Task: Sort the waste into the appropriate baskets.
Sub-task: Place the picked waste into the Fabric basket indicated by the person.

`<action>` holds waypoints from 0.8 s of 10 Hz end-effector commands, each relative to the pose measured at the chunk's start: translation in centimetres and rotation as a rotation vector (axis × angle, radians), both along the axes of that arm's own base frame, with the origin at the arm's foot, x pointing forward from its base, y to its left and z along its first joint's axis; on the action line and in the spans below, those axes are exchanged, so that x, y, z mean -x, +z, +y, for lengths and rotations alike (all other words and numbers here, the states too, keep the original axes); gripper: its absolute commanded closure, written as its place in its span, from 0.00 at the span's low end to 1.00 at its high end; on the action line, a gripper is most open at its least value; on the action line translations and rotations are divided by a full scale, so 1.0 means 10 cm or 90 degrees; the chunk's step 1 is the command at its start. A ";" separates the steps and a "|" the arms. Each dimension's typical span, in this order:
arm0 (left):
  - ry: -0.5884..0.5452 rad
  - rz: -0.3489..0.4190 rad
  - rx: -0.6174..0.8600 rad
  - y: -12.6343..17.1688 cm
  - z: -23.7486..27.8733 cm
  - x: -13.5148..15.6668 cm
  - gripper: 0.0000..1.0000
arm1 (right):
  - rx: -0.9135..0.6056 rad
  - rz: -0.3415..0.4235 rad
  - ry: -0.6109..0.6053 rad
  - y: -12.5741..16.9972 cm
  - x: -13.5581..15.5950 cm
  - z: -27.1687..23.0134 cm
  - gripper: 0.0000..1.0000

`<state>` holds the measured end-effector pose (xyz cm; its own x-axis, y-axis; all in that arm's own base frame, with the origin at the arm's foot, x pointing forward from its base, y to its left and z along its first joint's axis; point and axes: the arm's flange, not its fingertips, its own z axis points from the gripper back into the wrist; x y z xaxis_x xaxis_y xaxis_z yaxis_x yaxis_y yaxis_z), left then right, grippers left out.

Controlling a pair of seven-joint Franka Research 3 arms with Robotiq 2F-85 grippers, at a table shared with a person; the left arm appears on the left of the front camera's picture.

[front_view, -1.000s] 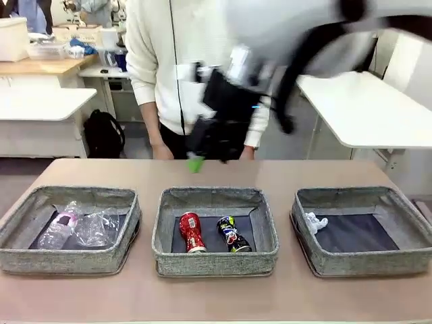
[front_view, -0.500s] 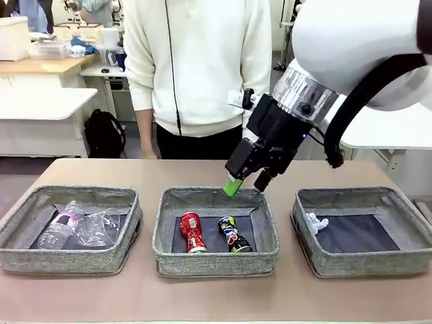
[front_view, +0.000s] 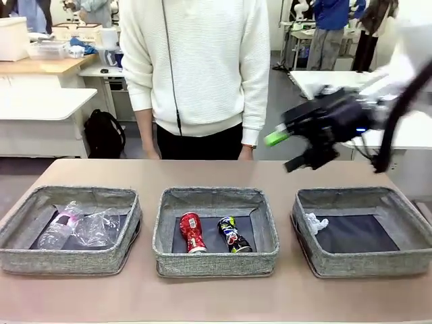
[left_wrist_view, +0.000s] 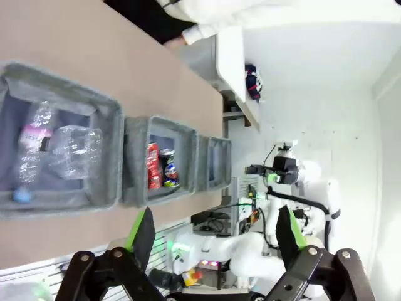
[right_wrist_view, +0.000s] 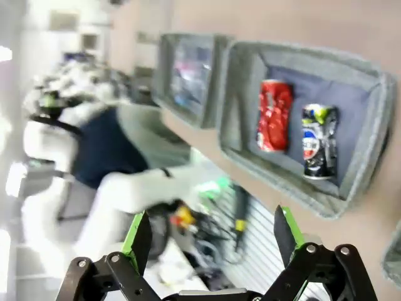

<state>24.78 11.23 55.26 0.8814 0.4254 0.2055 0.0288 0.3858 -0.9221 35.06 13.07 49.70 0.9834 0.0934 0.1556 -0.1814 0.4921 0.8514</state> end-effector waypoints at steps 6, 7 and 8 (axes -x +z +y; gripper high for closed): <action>-0.173 0.083 0.165 -0.97 -1.33 -0.06 0.00 | -0.286 -0.028 0.108 -0.80 0.77 -1.36 0.00; -0.213 0.085 0.169 -1.08 -1.44 0.01 0.00 | -0.298 -0.005 0.074 -0.89 0.80 -1.43 0.00; -0.269 0.071 0.183 -1.15 -1.49 0.11 0.00 | -0.293 0.038 0.031 -0.99 0.78 -1.46 0.00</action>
<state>32.23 -0.23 50.01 0.9941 0.1080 -0.0067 -0.0220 0.1417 -0.9897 31.08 -3.53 42.39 0.9770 0.1152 0.1794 -0.1852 0.0415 0.9818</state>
